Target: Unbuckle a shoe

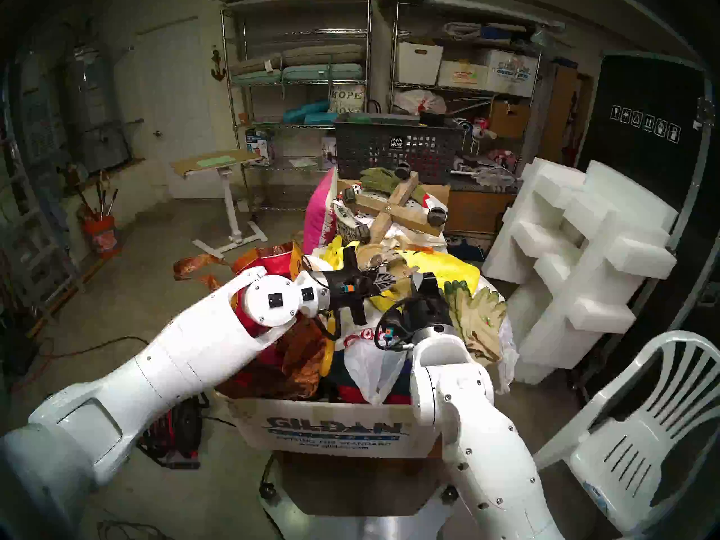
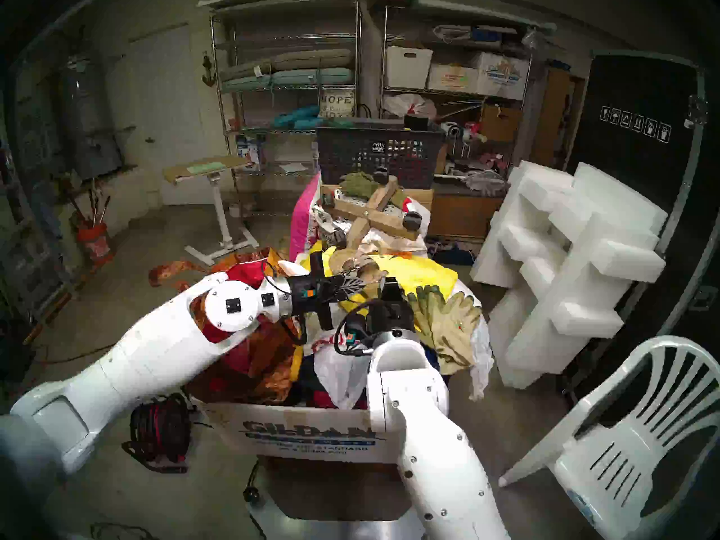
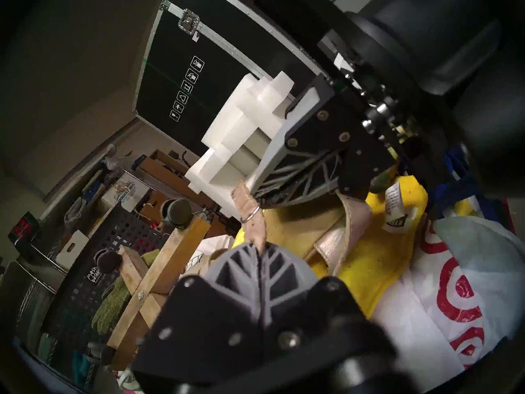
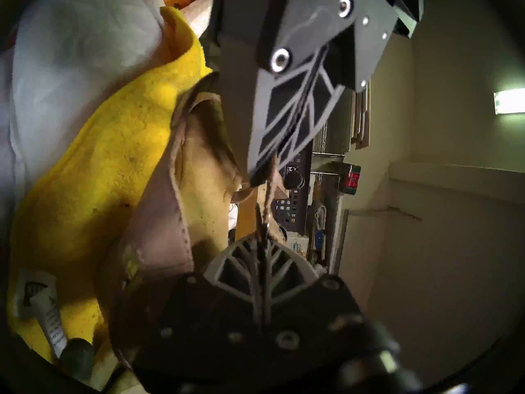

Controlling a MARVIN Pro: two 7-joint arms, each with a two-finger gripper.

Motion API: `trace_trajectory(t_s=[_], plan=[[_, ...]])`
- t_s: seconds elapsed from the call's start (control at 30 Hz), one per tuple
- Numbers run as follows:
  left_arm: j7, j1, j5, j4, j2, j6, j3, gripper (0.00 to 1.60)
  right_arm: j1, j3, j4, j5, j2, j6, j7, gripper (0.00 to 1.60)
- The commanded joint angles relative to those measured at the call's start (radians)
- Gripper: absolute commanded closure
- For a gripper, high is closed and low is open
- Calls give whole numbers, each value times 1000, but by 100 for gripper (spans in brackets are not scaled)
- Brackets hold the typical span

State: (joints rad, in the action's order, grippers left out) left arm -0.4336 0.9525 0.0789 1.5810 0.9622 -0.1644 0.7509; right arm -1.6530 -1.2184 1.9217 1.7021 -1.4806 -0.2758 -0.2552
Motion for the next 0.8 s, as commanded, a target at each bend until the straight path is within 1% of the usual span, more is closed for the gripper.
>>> trace_trajectory(t_s=[0.0, 0.17, 0.33, 0.37, 0.47, 0.5, 0.53, 0.6, 0.63, 0.7, 0.73, 0.77], plan=[[3, -19, 8, 8, 15, 12, 3, 160, -5, 11, 31, -16, 19, 35, 9, 160], [0, -21, 10, 11, 16, 20, 2, 160, -6, 11, 35, -28, 26, 48, 14, 160], [-1, -23, 11, 12, 19, 24, 2, 160, -3, 12, 31, -28, 20, 38, 22, 160], [-3, -24, 11, 12, 20, 25, 2, 160, 2, 10, 28, -29, 11, 27, 24, 160], [-5, -25, 10, 12, 22, 26, 2, 160, 5, 6, 31, -47, -1, 26, 18, 160], [-6, -25, 11, 12, 24, 28, 2, 160, 8, 3, 37, -72, -9, 35, 6, 160], [-6, -25, 11, 12, 25, 28, 2, 160, 10, 7, 39, -70, -2, 43, 5, 160], [-4, -25, 12, 13, 26, 30, 2, 160, 6, 2, 50, -105, -13, 52, -18, 160], [-4, -25, 12, 13, 26, 31, 2, 160, 6, 2, 54, -108, -10, 57, -21, 160], [-4, -25, 13, 14, 27, 32, 2, 160, -1, -8, 70, -149, -13, 72, -51, 160], [-3, -25, 14, 16, 27, 34, 2, 160, -1, -4, 70, -127, 11, 78, -44, 160], [-3, -24, 14, 17, 26, 35, 3, 160, -6, -11, 77, -142, 13, 81, -55, 160]])
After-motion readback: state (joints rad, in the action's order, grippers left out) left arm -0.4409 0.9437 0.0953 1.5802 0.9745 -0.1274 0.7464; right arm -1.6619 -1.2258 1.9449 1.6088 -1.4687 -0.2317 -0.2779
